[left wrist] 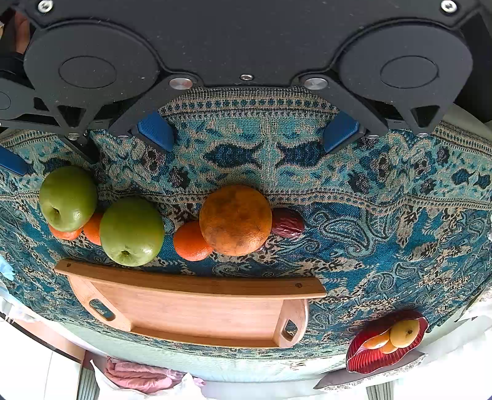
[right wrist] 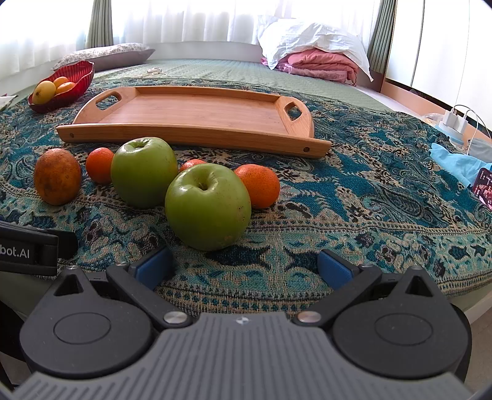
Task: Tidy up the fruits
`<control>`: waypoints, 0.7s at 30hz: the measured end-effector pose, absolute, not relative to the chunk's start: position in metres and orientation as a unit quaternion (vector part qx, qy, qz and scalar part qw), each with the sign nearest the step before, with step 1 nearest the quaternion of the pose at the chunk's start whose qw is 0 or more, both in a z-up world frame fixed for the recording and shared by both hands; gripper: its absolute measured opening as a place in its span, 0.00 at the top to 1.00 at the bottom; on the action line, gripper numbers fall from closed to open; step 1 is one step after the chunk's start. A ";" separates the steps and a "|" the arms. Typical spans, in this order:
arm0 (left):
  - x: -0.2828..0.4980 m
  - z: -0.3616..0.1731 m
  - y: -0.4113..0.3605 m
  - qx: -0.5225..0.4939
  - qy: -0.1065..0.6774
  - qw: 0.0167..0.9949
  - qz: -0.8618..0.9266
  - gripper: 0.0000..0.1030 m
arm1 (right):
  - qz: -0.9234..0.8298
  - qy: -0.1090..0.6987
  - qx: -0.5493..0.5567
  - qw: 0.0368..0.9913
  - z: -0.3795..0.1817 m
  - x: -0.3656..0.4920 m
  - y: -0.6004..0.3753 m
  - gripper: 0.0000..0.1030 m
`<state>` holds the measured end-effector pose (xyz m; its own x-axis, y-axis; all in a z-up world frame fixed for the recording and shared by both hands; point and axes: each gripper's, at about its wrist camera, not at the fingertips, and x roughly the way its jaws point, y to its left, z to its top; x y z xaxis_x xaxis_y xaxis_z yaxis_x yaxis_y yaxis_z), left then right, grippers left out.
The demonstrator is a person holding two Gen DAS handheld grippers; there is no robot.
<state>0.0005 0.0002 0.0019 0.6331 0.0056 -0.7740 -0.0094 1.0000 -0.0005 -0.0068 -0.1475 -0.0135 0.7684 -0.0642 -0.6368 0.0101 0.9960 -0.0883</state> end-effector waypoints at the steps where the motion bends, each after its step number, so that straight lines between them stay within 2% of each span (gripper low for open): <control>1: 0.001 0.002 0.000 -0.002 0.428 0.904 0.004 0.00 | -0.020 0.340 -0.040 0.939 -0.013 -0.007 -0.147 0.00; 21: 0.000 0.002 0.000 -0.002 0.427 0.904 0.004 0.00 | -0.020 0.338 -0.041 0.940 -0.014 -0.007 -0.147 0.00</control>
